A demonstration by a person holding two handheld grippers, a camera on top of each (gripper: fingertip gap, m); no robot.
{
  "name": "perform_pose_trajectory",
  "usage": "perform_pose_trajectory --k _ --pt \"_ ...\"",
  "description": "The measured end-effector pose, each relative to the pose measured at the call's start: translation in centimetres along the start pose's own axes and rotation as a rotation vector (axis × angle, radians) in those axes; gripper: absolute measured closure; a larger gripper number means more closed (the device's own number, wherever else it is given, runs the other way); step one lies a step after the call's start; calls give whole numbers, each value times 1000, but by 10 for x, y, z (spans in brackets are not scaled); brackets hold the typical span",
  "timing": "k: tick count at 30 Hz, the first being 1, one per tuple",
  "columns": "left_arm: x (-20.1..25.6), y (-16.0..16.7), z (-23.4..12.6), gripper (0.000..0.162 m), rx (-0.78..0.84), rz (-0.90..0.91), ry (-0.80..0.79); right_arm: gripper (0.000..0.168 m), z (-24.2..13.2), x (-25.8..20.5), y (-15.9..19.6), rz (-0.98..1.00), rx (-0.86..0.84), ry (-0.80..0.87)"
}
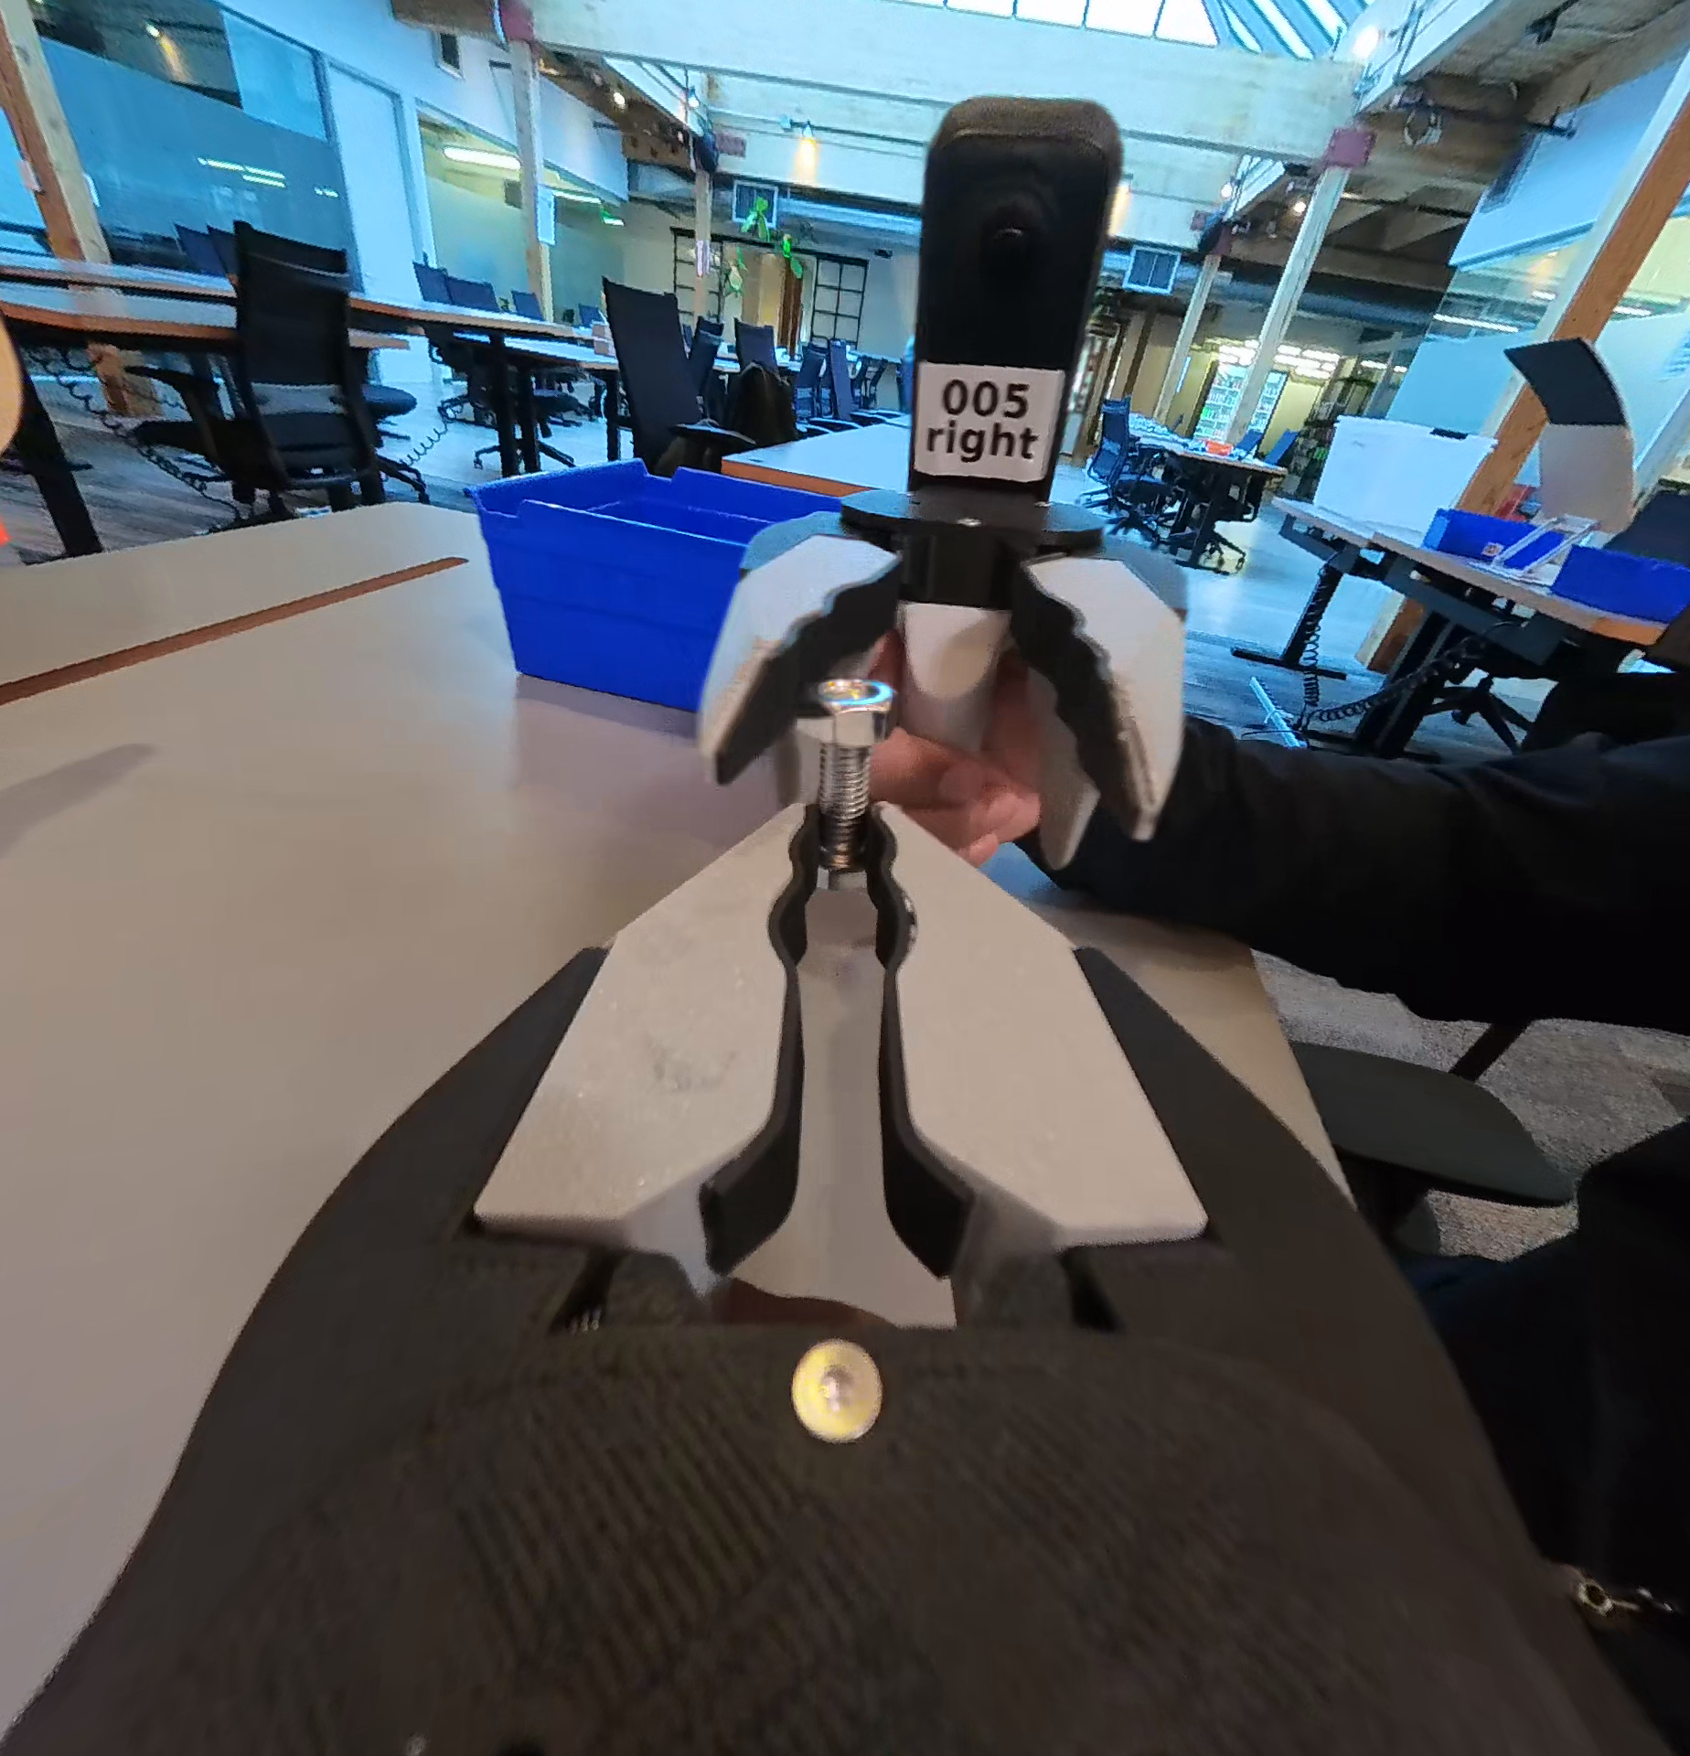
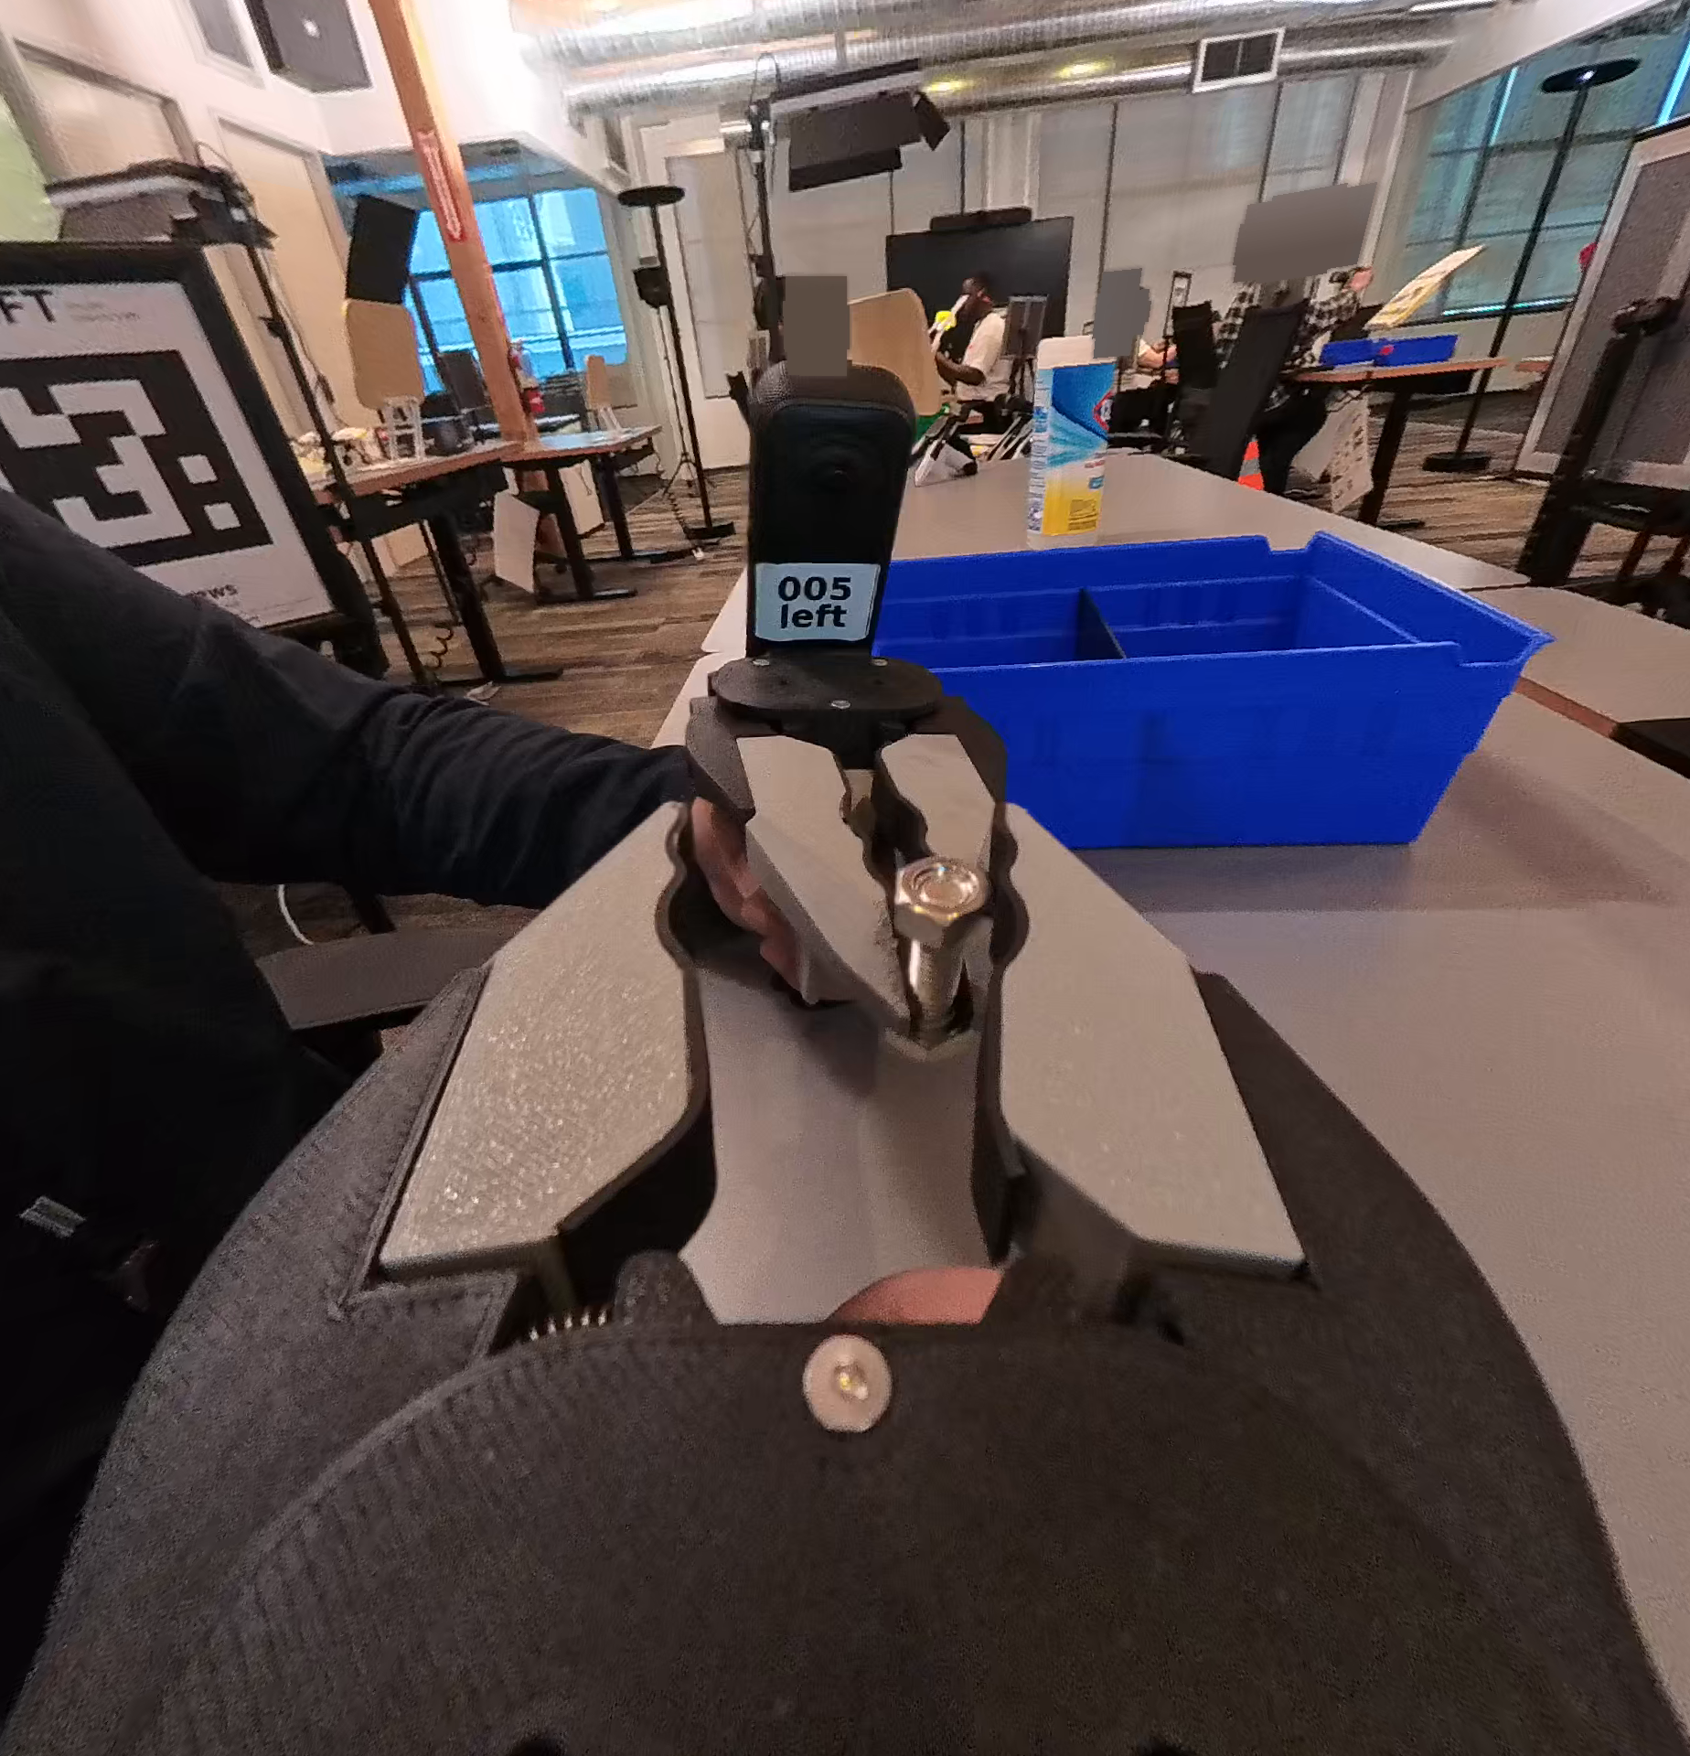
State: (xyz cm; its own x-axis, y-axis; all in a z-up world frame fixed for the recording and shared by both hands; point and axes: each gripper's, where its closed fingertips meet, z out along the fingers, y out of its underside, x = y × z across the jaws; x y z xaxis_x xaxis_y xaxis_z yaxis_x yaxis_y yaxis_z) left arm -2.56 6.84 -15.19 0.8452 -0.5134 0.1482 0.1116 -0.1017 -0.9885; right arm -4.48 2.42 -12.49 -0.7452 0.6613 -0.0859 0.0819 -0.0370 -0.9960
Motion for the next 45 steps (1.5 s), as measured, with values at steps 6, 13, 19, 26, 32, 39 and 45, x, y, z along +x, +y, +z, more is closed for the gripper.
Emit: perform_pose_trajectory --k 6,13,19,26,32,39,45 --pt "-17 -11 -14 155 51 -29 -60 121 -21 7 -9 6 48 24" --pt "-9 -6 -8 155 24 -19 -30 111 -14 15 -11 15 63 64" --pt "-3 2 0 155 -11 0 -16 109 -1 2 0 14 12 1" --pt "-19 -16 -18 155 62 -34 -69 125 -26 9 -11 15 68 25" --pt "-9 -10 -9 155 37 -15 -38 113 -12 15 -9 42 67 54" --pt "-15 -8 -10 155 25 13 -74 114 -13 9 -4 9 10 44" --pt "-24 -21 -23 155 87 -41 -85 125 -33 20 -24 19 117 86"
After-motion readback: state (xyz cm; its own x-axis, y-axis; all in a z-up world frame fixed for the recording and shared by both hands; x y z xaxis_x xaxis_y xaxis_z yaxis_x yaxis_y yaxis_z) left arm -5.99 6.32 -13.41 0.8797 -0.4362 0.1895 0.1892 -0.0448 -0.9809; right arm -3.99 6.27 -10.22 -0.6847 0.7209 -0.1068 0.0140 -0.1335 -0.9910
